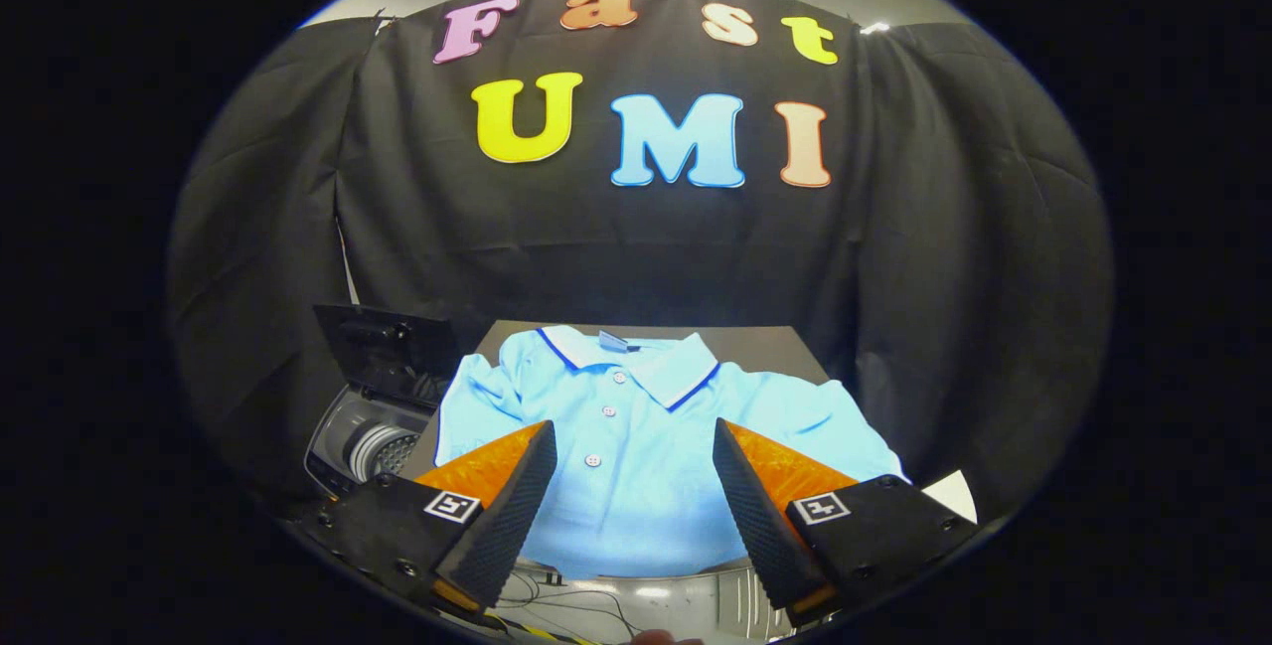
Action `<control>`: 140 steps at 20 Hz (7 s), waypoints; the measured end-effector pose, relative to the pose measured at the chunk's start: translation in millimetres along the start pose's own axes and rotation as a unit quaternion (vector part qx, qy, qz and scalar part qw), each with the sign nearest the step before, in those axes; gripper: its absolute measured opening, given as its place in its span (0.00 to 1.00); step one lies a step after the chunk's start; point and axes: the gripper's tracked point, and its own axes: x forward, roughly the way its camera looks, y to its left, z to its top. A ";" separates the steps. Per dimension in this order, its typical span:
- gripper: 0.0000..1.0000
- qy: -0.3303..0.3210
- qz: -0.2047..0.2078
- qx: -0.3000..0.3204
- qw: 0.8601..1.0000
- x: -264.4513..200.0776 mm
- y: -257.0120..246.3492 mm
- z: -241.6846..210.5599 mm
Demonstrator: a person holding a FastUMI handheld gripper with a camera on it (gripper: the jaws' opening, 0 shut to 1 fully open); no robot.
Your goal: Put the clothes into the washing machine and then close the washing machine lid.
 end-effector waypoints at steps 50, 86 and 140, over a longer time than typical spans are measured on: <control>0.02 0.054 0.058 0.051 0.996 35.7 36.1 10.8; 0.00 -0.041 0.271 0.041 0.961 -17.8 312.6 165.9; 0.01 0.186 0.159 -0.045 0.969 183.0 452.1 -135.6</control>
